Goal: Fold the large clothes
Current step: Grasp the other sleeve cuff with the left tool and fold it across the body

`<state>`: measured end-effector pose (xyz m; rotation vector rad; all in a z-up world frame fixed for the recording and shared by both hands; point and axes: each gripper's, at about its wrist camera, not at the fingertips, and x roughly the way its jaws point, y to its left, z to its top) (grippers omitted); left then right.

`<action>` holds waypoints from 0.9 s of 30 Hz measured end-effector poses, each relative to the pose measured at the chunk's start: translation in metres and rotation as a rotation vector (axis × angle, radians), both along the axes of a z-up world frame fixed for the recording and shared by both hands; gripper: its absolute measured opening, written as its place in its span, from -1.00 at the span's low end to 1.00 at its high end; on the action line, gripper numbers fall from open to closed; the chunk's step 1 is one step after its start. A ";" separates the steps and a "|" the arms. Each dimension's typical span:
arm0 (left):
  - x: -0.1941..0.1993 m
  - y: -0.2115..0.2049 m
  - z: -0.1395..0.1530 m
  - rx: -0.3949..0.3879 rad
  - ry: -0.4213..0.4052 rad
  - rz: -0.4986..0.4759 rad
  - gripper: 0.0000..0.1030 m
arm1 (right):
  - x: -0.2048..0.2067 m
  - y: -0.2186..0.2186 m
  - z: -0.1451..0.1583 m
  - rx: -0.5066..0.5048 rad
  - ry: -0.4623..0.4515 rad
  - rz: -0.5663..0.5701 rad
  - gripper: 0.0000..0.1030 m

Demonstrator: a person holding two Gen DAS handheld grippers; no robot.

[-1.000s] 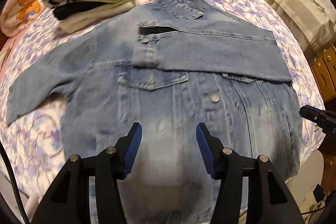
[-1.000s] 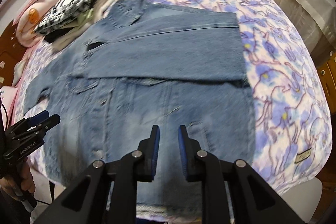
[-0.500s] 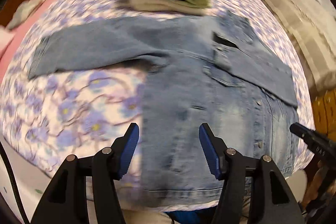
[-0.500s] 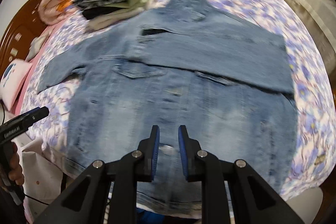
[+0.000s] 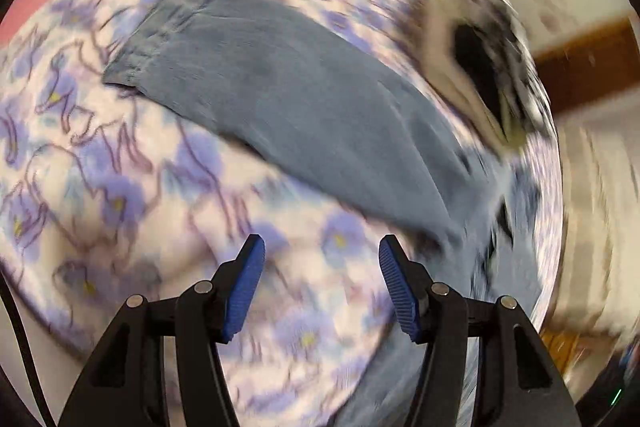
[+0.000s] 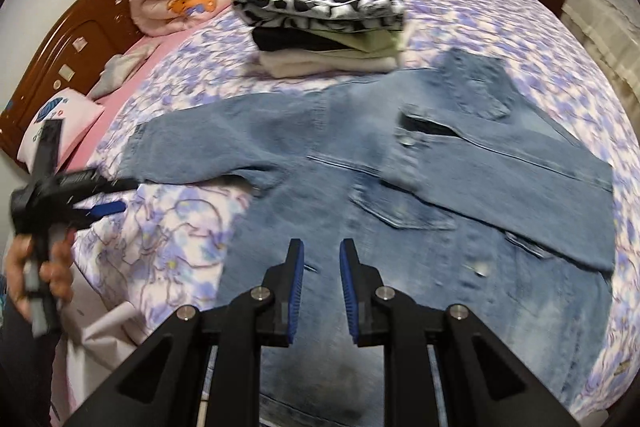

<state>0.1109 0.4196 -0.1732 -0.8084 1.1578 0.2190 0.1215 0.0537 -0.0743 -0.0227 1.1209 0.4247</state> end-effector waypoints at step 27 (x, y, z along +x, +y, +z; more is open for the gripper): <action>0.055 0.073 -0.021 0.155 -0.168 0.181 -0.98 | 0.030 0.010 -0.073 0.021 0.148 -0.108 -0.65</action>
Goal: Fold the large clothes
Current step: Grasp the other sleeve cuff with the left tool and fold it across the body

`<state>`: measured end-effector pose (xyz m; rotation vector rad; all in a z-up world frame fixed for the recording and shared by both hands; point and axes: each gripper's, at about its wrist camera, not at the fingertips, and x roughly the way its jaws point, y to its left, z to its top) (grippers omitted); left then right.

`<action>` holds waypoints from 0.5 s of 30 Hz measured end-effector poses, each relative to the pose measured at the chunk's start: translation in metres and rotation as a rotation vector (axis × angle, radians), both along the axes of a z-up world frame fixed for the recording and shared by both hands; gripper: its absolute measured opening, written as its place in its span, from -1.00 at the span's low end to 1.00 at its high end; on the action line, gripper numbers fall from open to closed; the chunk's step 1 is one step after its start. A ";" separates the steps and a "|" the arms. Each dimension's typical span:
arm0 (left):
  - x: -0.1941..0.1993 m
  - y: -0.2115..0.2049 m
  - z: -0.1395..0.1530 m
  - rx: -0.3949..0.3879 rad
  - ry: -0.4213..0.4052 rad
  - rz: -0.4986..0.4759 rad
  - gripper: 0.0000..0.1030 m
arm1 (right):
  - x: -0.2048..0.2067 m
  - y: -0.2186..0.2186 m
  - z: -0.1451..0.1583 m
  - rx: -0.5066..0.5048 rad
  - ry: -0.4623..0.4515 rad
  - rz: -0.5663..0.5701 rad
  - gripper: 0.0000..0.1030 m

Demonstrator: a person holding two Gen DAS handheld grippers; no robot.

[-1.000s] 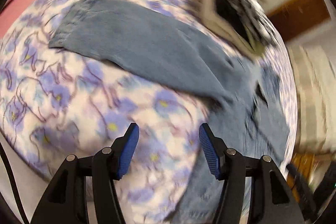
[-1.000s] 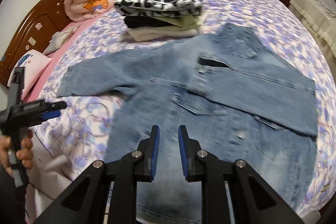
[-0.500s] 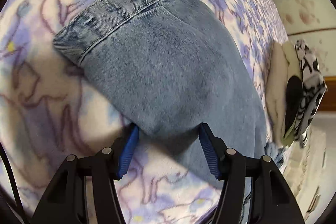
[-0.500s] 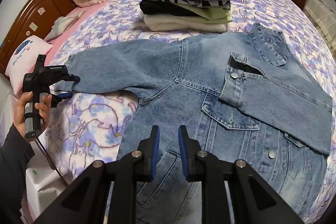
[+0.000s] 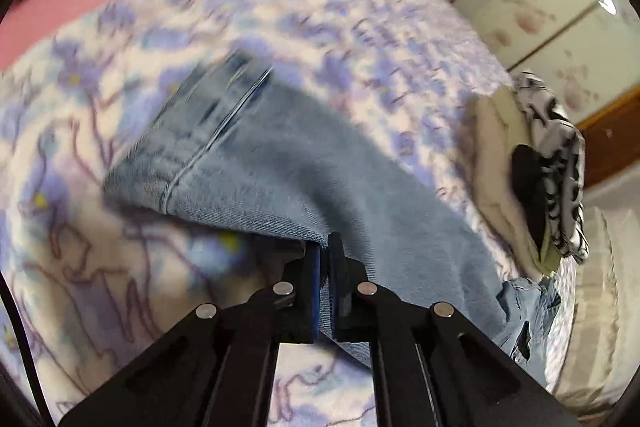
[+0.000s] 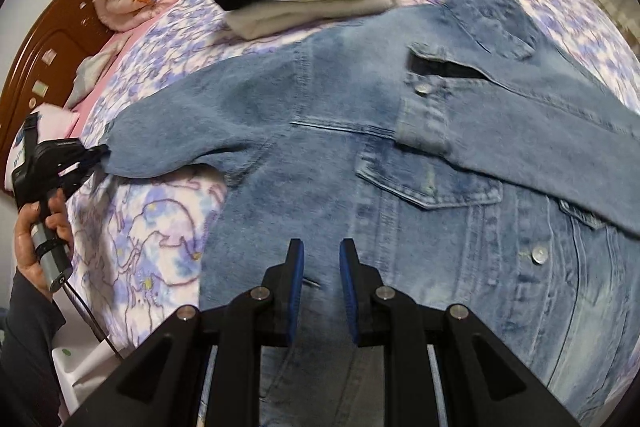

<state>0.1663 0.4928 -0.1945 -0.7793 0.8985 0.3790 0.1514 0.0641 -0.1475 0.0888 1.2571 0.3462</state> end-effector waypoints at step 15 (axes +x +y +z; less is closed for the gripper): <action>-0.001 -0.184 0.111 0.382 -0.257 -0.411 -0.99 | -0.008 -0.100 -0.003 0.070 0.018 -0.172 -0.65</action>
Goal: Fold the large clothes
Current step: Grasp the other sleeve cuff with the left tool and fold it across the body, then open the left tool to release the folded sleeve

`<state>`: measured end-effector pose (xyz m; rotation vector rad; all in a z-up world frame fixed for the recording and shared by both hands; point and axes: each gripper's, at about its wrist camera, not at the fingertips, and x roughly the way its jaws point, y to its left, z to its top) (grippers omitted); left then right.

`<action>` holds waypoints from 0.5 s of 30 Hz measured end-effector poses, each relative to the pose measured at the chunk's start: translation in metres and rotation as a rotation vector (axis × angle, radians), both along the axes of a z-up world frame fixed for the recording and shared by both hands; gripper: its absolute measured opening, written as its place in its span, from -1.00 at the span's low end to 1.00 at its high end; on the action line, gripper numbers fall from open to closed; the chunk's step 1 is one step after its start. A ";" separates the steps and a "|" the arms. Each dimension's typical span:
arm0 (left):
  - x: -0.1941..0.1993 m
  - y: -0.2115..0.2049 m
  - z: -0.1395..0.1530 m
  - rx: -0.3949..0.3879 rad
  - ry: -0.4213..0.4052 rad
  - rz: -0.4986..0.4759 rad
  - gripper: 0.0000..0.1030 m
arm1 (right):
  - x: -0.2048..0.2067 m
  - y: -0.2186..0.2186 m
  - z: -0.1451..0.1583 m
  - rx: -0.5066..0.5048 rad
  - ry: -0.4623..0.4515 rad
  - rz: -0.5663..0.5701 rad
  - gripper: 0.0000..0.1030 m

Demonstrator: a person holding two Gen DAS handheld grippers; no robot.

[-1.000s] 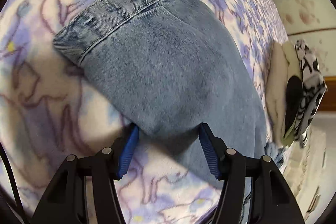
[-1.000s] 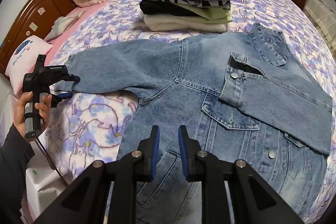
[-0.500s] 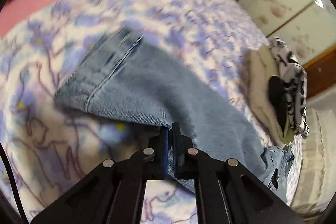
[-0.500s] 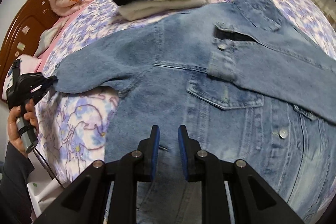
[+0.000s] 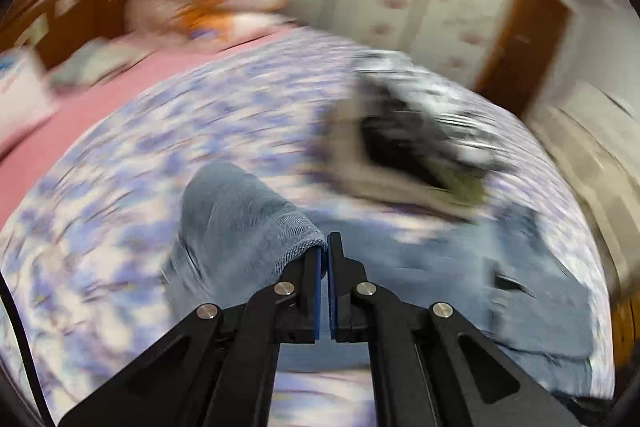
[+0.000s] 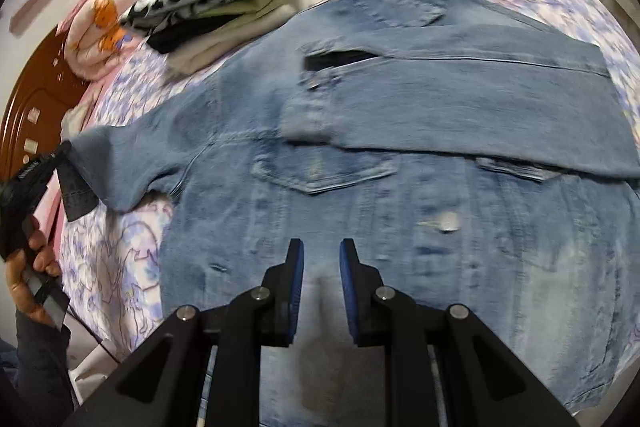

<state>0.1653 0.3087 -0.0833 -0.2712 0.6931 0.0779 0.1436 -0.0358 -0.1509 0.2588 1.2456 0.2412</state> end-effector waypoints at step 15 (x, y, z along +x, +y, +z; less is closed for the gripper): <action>-0.045 -0.308 -0.038 0.028 0.141 -0.680 -0.09 | -0.026 -0.154 -0.022 0.064 0.025 -0.280 -0.64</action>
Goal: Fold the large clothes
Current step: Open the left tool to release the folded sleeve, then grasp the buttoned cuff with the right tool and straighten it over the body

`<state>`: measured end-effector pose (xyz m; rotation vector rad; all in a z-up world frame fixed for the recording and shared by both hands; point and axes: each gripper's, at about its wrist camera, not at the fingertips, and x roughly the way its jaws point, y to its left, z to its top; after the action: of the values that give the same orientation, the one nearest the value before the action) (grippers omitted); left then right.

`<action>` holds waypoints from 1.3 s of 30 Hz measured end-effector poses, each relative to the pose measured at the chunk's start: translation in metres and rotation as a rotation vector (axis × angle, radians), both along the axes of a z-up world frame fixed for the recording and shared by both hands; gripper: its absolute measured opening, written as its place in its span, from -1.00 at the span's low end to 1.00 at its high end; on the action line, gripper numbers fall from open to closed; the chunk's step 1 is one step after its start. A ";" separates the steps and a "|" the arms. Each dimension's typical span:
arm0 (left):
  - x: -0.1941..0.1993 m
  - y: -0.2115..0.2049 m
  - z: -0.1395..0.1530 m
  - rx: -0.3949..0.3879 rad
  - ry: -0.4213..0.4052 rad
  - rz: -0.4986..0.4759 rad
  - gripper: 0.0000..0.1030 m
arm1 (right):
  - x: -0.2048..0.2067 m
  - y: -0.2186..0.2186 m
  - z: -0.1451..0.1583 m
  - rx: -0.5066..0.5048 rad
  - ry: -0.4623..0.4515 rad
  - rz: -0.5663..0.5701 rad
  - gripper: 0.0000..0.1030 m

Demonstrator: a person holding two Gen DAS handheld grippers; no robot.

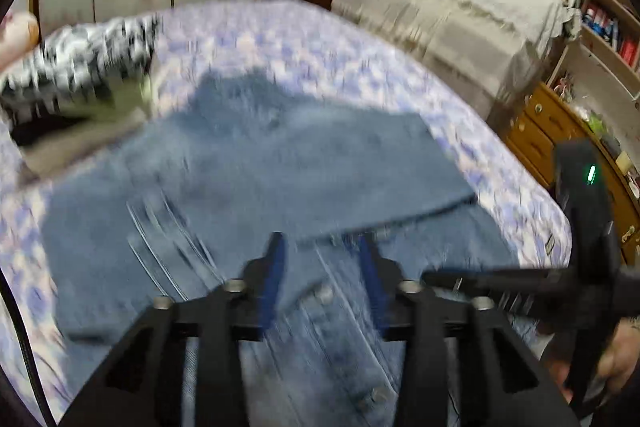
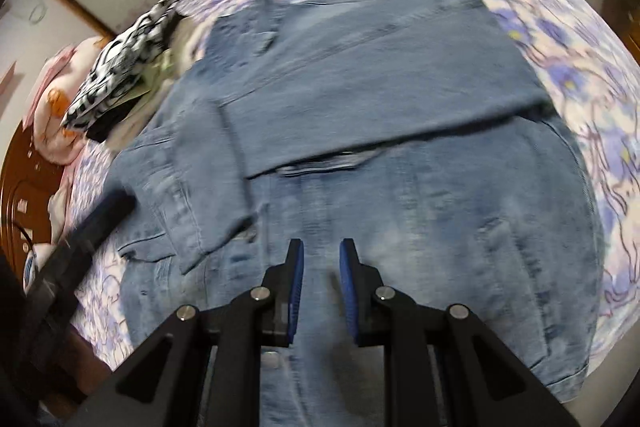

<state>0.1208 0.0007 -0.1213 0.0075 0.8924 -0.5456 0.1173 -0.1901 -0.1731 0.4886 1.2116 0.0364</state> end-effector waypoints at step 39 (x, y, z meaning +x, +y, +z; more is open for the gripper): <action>-0.027 0.201 -0.070 -0.054 0.244 0.548 0.33 | 0.040 0.198 -0.016 -0.363 -0.228 0.702 -0.61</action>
<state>0.0939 0.2013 -0.1910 -0.3503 1.0648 -0.0567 0.1578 0.0081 -0.1893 -0.2679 1.0828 0.4508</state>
